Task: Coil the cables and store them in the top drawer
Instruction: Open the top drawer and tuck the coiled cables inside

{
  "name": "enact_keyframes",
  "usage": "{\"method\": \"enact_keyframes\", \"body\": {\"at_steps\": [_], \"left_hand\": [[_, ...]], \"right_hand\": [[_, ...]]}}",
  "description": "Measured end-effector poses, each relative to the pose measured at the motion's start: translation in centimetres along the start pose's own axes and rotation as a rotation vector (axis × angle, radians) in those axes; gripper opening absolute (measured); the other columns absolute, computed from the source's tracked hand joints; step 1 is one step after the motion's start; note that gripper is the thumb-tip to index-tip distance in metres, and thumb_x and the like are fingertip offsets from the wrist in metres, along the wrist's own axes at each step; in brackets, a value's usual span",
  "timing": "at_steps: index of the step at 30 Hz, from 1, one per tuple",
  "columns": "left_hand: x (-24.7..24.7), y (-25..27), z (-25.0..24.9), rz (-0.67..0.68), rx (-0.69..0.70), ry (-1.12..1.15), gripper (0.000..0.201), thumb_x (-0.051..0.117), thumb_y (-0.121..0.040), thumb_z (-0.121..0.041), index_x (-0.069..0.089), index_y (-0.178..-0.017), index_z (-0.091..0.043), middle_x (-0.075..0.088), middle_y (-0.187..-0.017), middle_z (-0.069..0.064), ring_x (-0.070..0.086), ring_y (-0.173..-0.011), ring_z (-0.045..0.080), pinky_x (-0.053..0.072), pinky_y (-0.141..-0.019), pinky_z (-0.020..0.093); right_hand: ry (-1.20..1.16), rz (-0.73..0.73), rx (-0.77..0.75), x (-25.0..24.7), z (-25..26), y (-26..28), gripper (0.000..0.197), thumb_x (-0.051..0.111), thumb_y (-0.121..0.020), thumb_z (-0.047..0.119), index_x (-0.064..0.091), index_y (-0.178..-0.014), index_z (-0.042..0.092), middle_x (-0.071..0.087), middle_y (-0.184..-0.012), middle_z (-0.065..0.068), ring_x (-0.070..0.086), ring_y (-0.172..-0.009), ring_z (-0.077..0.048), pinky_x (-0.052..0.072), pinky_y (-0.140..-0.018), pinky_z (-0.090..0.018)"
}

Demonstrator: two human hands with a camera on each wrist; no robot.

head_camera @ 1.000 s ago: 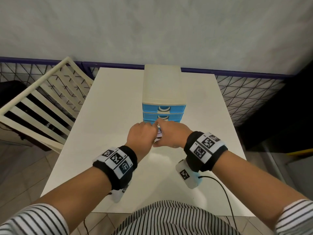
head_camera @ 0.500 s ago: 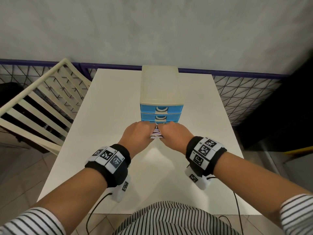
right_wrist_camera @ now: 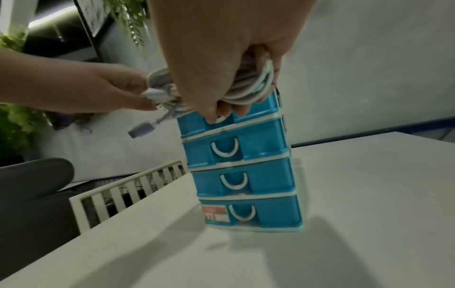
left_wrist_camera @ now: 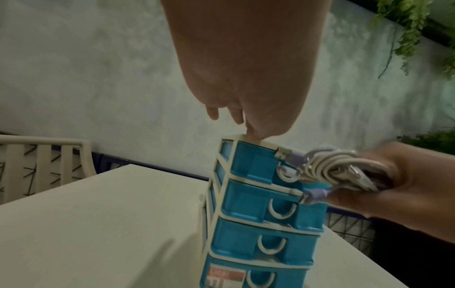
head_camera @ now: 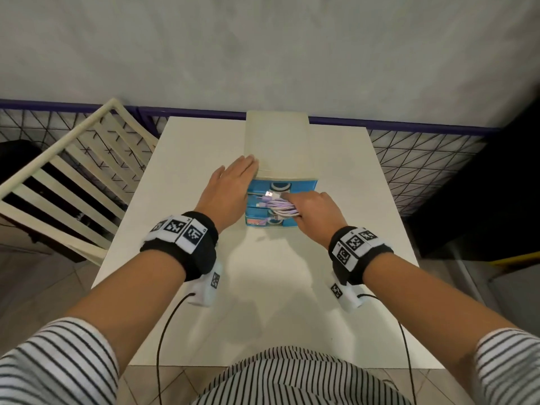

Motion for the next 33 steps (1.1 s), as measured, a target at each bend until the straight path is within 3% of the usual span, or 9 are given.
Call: {"method": "enact_keyframes", "body": {"at_steps": [3,7,11,19,22,24,27,30,33], "left_hand": [[-0.1,-0.5,0.4,0.078,-0.002,-0.001,0.065,0.038,-0.086,0.006,0.024,-0.147,-0.013,0.023,-0.158,0.003,0.021,-0.145,0.019,0.021,-0.116,0.045],[0.1,-0.5,0.7,0.105,0.003,0.013,0.068,0.035,-0.085,0.010,0.022,-0.147,-0.014,0.021,-0.158,0.002,0.020,-0.146,0.018,0.018,-0.118,0.044],[0.0,-0.8,0.8,0.125,0.001,0.036,0.065,0.033,-0.087,0.009,0.023,-0.147,-0.014,0.021,-0.158,0.003,0.018,-0.146,0.019,0.017,-0.119,0.044],[-0.2,-1.4,1.0,0.146,-0.007,0.073,0.060,0.033,-0.089,0.008,0.029,-0.144,-0.015,0.025,-0.157,0.003,0.021,-0.146,0.019,0.016,-0.119,0.044],[0.0,-1.6,1.3,0.139,-0.017,0.106,0.044,0.030,-0.098,-0.006,0.037,-0.140,-0.016,0.032,-0.154,0.004,0.027,-0.143,0.022,0.019,-0.117,0.044],[0.1,-1.7,1.3,0.112,-0.028,0.153,0.033,0.032,-0.100,-0.016,0.044,-0.130,-0.017,0.047,-0.143,0.007,0.043,-0.131,0.029,0.028,-0.112,0.045],[-0.2,-1.6,0.8,0.074,-0.028,0.193,0.017,0.054,-0.092,-0.024,0.047,-0.107,-0.021,0.060,-0.117,0.003,0.056,-0.100,0.030,0.048,-0.089,0.044],[-0.4,-1.7,0.5,0.120,-0.046,0.232,0.018,0.067,-0.083,-0.023,0.057,-0.096,-0.015,0.053,-0.135,0.007,0.050,-0.124,0.028,0.045,-0.096,0.039],[-0.5,-2.1,0.9,0.187,-0.098,0.220,0.033,0.076,-0.074,-0.029,0.063,-0.101,-0.014,0.032,-0.154,0.005,0.039,-0.136,0.023,0.037,-0.106,0.036]], "right_hand": [[0.023,0.011,0.032,0.1,-0.4,-0.8,0.051,0.050,-0.090,0.017,0.043,-0.140,0.025,0.067,-0.120,-0.005,0.060,-0.105,-0.031,0.043,-0.082,-0.039],[0.006,0.056,0.035,-0.2,-0.4,-1.3,0.053,0.050,-0.090,0.016,0.041,-0.141,0.027,0.068,-0.116,-0.007,0.062,-0.101,-0.032,0.046,-0.080,-0.040],[-0.172,0.063,0.054,-0.6,-0.5,-1.4,0.036,0.051,-0.088,0.014,0.057,-0.122,0.020,0.071,-0.104,-0.008,0.064,-0.093,-0.033,0.050,-0.073,-0.038],[-0.261,0.083,0.048,-1.0,0.5,0.6,0.014,0.051,-0.089,0.015,0.059,-0.101,0.015,0.069,-0.093,-0.009,0.061,-0.081,-0.029,0.041,-0.063,-0.032],[-0.260,0.068,0.019,-0.7,0.8,2.3,0.016,0.051,-0.090,0.020,0.060,-0.102,0.017,0.069,-0.090,-0.005,0.062,-0.079,-0.027,0.042,-0.061,-0.032],[-0.280,0.083,0.022,-0.5,0.9,3.1,0.017,0.051,-0.090,0.022,0.060,-0.105,0.019,0.068,-0.092,-0.002,0.061,-0.080,-0.024,0.044,-0.062,-0.032],[-0.338,0.107,0.033,-1.0,1.0,3.6,0.010,0.052,-0.091,0.022,0.059,-0.098,0.019,0.065,-0.088,0.000,0.056,-0.075,-0.019,0.038,-0.062,-0.027],[-0.395,0.108,0.067,-2.5,1.1,3.2,0.015,0.051,-0.093,0.021,0.053,-0.078,0.019,0.053,-0.065,0.005,0.047,-0.058,-0.016,0.033,-0.056,-0.024],[-0.450,0.045,0.129,-4.7,1.0,1.7,0.020,0.052,-0.093,0.023,0.057,-0.079,0.010,0.060,-0.070,-0.005,0.051,-0.061,-0.022,0.034,-0.053,-0.024]]}}
Point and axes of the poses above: each hand's wrist, its own y-axis away from the middle knuckle, its own x-axis out of the palm, z = x × y, the point moved 3 cm from there along -y, towards the middle knuckle
